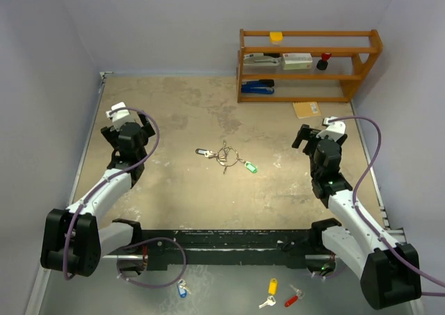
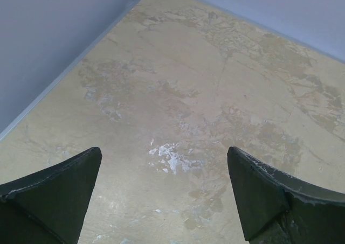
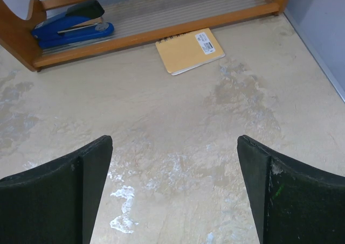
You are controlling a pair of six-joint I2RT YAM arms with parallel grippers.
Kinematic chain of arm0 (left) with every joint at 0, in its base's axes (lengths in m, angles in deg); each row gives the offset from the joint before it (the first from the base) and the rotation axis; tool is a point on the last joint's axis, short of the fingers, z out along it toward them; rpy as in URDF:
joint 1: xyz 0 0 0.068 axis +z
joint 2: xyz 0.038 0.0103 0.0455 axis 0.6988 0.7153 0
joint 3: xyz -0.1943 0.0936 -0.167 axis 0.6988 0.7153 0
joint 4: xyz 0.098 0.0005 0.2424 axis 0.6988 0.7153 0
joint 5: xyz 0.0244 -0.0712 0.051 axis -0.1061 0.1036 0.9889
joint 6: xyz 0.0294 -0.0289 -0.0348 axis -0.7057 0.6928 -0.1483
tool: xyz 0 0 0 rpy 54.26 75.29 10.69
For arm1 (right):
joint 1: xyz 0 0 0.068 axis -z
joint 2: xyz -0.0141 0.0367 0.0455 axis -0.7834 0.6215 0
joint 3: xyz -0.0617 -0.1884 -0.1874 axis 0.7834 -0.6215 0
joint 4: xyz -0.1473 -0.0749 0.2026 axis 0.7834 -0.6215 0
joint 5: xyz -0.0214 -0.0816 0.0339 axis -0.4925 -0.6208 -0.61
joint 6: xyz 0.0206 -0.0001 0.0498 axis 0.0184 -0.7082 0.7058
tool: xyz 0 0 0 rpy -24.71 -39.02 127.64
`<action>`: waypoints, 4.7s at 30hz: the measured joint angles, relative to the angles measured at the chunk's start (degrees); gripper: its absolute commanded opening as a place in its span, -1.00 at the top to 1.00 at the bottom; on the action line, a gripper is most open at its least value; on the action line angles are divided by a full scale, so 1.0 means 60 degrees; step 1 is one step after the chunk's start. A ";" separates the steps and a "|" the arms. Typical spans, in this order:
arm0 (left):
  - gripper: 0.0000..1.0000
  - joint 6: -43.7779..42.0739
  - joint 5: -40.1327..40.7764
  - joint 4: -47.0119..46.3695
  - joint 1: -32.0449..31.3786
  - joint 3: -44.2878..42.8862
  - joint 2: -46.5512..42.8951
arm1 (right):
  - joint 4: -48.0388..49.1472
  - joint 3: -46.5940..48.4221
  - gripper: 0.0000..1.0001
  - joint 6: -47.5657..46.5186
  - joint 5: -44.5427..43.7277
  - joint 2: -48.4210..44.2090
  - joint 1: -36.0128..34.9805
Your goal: Remove the keys from the keyring
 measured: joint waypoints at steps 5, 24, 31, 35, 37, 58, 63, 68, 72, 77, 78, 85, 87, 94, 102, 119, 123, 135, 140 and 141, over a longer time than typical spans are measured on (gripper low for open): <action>-0.94 0.0004 0.0004 0.0004 0.0000 0.0000 0.0004 | 0.0000 0.0000 -1.00 0.0029 -0.0011 0.0000 0.0000; -0.99 0.0098 -0.0652 0.0098 0.0000 -0.0506 0.0772 | -0.0117 0.0007 -0.74 -0.0047 0.0900 0.0160 -0.0004; -0.99 0.0266 -0.1701 0.0222 0.0000 -0.0769 0.0918 | -0.0474 0.0091 -0.13 -0.0113 0.2306 0.0739 -0.0364; -0.84 0.0543 -0.2124 0.0171 0.0000 -0.0769 0.0911 | -0.0798 0.0270 0.17 -0.0317 0.2841 0.1260 -0.1177; -0.64 0.0721 -0.2379 0.0073 0.0000 -0.0758 0.0900 | -0.0900 0.0346 0.21 -0.0408 0.2991 0.1486 -0.1606; -0.08 0.1424 -0.3585 -0.0255 0.0000 -0.0372 0.0459 | -0.0623 0.0412 0.29 -0.0244 0.4513 0.3322 -0.3406; -0.02 0.1424 -0.3657 -0.0215 0.0000 -0.0372 0.0525 | -0.0685 0.0860 0.30 -0.0386 0.4320 0.4116 -0.3945; -0.02 0.1421 -0.3719 -0.0204 0.0000 -0.0372 0.0532 | -0.0444 0.1144 0.30 -0.0484 0.4003 0.4732 -0.4215; -0.02 0.1417 -0.3759 -0.0204 0.0000 -0.0372 0.0532 | -0.0251 0.1166 0.29 -0.0525 0.3697 0.5038 -0.4218; -0.01 0.1417 -0.3829 -0.0211 0.0000 -0.0372 0.0532 | -0.0120 0.1355 0.28 -0.0663 0.3348 0.5402 -0.4222; -0.01 0.1413 -0.3836 -0.0215 0.0000 -0.0372 0.0532 | -0.0084 0.1417 0.28 -0.0692 0.3308 0.5482 -0.4222; 0.00 0.1402 -0.3858 -0.0255 0.0000 -0.0372 0.0619 | 0.0084 0.1803 0.28 -0.0798 0.3253 0.6033 -0.4222; 0.00 0.1392 -0.3858 -0.0262 0.0000 -0.0372 0.0637 | 0.0135 0.1840 0.28 -0.0801 0.3253 0.6131 -0.4222; 0.00 0.1384 -0.3854 -0.0277 0.0000 -0.0372 0.0645 | 0.0171 0.1920 0.32 -0.0801 0.3279 0.6495 -0.4222; 0.01 0.1384 -0.3840 -0.0277 0.0000 -0.0372 0.0648 | 0.0168 0.1938 0.70 -0.0798 0.3279 0.6553 -0.4222; 0.04 0.1384 -0.3763 -0.0273 0.0000 -0.0372 0.0645 | -0.0033 0.2182 1.00 -0.0801 0.2954 0.6852 -0.4222; 0.10 0.1388 -0.3763 -0.0277 0.0000 -0.0372 0.0645 | -0.0102 0.2240 1.00 -0.0849 0.2579 0.6827 -0.4273; 0.34 0.1384 -0.4022 -0.0335 0.0000 -0.0444 0.0641 | -0.0506 0.3865 1.00 -0.2186 0.1800 0.5621 -0.4659; 0.34 0.1417 -0.4779 -0.0641 0.0000 -0.0750 0.0656 | -0.0750 0.4288 1.00 -0.3031 0.1643 0.5136 -0.4940; 0.34 0.1424 -0.4965 -0.0750 0.0000 -0.0809 0.0688 | -0.0812 0.4350 1.00 -0.3147 0.1603 0.5074 -0.4976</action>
